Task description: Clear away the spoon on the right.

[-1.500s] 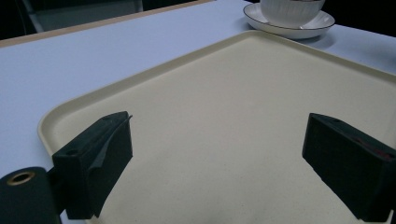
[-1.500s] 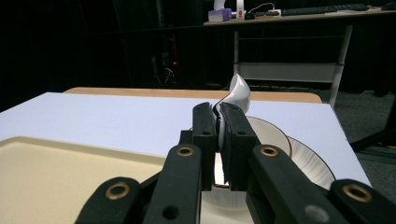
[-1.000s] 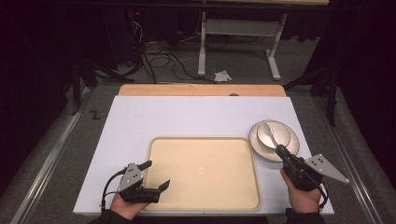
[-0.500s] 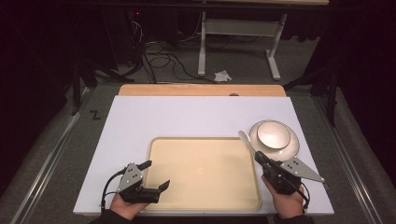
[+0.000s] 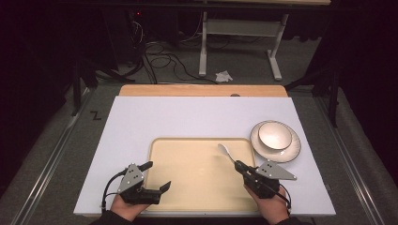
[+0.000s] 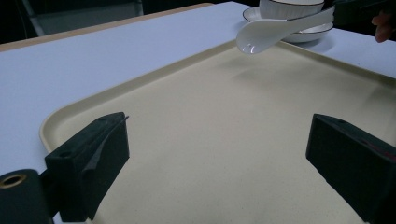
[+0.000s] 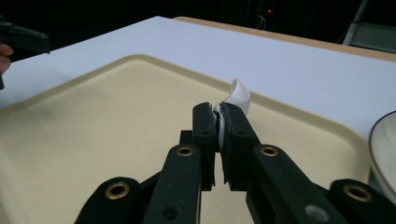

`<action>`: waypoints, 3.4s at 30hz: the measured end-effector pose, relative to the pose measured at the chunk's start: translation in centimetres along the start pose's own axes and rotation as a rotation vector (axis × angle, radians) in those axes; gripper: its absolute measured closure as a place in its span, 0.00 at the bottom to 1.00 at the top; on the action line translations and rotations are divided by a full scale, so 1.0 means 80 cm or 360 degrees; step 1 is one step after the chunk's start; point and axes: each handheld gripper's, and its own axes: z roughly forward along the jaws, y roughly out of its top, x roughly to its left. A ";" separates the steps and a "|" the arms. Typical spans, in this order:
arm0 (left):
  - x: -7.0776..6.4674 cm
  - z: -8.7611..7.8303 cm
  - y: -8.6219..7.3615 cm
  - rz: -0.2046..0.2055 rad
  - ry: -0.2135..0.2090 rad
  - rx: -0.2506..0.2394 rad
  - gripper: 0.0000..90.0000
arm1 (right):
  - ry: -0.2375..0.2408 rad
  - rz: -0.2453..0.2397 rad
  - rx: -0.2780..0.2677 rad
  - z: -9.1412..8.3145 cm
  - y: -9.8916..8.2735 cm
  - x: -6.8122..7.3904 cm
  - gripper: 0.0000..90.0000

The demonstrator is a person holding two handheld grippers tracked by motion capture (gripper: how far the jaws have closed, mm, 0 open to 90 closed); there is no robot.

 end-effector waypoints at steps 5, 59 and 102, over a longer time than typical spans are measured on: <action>-0.001 0.001 0.000 0.0003 -0.0004 0.0003 0.07 | 0.0014 -0.0003 0.0043 0.005 -0.004 0.002 0.97; 0.000 -0.001 0.000 -0.0005 -0.0020 0.0000 0.07 | -0.0217 -0.0038 0.0565 0.102 0.008 -0.049 1.00; -0.002 0.000 -0.001 0.0003 -0.0023 0.0006 0.07 | -0.0276 -0.0043 0.0627 0.069 -0.010 -0.065 1.00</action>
